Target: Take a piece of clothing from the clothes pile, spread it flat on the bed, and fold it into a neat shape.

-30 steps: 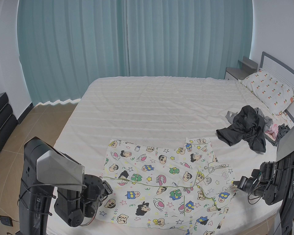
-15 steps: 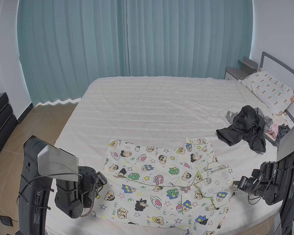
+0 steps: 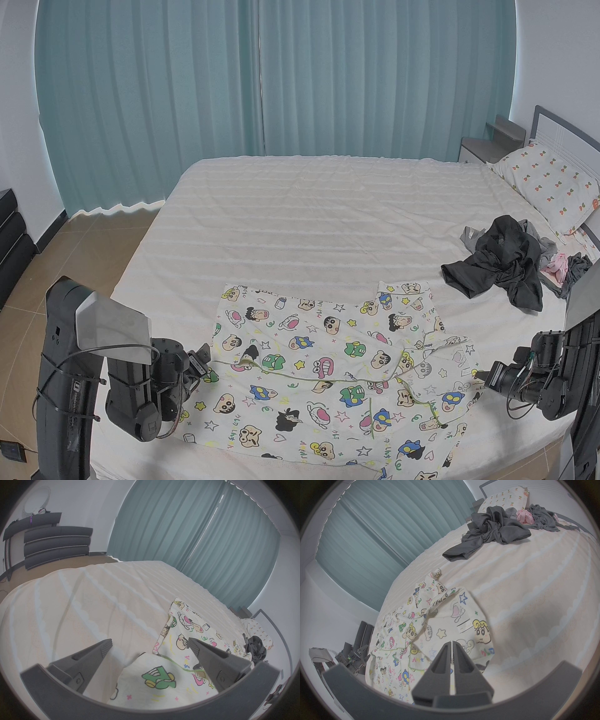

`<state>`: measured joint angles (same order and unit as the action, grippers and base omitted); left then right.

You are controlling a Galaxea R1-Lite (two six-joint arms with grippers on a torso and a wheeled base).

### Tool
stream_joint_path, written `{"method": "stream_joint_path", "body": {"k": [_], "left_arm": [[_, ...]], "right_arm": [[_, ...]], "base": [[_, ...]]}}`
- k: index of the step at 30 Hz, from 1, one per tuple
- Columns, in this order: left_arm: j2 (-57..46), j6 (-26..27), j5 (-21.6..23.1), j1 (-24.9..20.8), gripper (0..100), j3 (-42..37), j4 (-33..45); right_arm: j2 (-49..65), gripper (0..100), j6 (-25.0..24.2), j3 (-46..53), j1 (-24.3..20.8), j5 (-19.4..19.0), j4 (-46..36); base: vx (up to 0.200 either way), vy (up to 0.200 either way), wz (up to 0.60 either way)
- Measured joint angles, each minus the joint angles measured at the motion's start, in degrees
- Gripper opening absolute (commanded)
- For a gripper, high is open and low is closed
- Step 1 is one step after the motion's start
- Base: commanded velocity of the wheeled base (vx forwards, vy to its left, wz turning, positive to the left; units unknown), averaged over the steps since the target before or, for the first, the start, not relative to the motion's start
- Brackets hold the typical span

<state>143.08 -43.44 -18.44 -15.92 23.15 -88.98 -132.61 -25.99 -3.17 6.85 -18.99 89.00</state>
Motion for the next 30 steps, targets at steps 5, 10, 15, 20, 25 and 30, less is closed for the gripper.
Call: {"method": "stream_joint_path", "body": {"k": [5,10,15,20,25,30], "left_arm": [[-3.2,-4.9,11.6,1.6,100,-4.4,0.0],[-7.9,-9.4,19.4,2.6,100,-10.6,0.0],[-10.0,-10.1,20.0,2.9,100,-12.8,0.0],[-10.7,-10.1,20.1,2.7,100,-13.3,0.0],[-10.9,-10.2,20.1,2.7,100,-13.4,0.0],[-11.0,-10.2,20.1,2.6,100,-13.4,0.0]], "right_arm": [[1.1,0,0.3,1.5,-0.3,-3.2,0.0],[2.2,0,0.6,2.0,-0.6,-5.2,0.0],[2.9,0,0.6,2.1,-1.3,-5.7,-1.0],[3.2,0,0.6,2.2,-2.1,-5.7,-2.0],[3.3,0,0.7,2.2,-2.4,-5.5,-2.2],[3.4,0,0.8,2.2,-3.2,-5.3,-3.6]], "base": [[0.000,0.000,0.00],[-0.120,0.000,0.00],[-0.200,0.000,0.00],[-0.200,0.000,0.00],[-0.200,0.000,0.00],[-0.200,0.000,0.00]]}}
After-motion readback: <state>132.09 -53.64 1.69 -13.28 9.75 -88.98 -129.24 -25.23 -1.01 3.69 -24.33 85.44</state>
